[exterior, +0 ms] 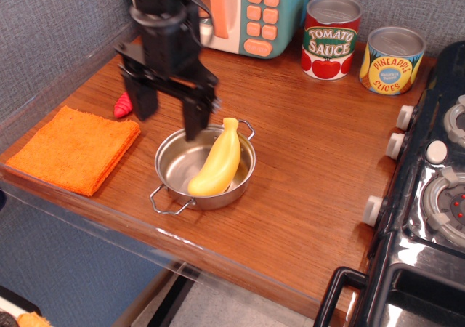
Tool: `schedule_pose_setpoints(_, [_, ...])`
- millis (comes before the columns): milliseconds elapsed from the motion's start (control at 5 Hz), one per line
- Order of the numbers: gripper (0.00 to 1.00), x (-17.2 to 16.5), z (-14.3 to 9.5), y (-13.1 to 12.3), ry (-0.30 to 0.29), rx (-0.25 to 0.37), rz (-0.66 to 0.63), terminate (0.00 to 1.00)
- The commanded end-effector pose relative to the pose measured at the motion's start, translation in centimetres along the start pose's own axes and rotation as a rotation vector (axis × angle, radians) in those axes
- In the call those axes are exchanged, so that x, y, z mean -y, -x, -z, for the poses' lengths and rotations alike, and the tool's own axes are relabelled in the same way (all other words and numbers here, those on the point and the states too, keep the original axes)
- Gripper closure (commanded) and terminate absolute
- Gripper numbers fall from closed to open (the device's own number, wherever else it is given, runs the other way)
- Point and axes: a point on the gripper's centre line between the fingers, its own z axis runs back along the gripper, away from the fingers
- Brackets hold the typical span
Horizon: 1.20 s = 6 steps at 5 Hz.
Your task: Move the banana and place adjacent but top left of pot
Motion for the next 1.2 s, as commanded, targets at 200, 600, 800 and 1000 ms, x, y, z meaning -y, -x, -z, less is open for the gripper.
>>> schedule_pose_setpoints(200, [0.0,3.4,4.3,-2.2,-0.023,0.007,0.046,0.0])
schedule_pose_setpoints(600, [0.0,2.1,6.9,-2.4,-0.036,-0.038,0.011,0.0])
schedule_pose_setpoints(800, [1.0,1.6,5.3,-2.3,-0.008,0.006,0.011,0.0])
schedule_pose_setpoints(1000, [1.0,2.0,2.4,-2.4,0.061,0.064,0.025,0.0])
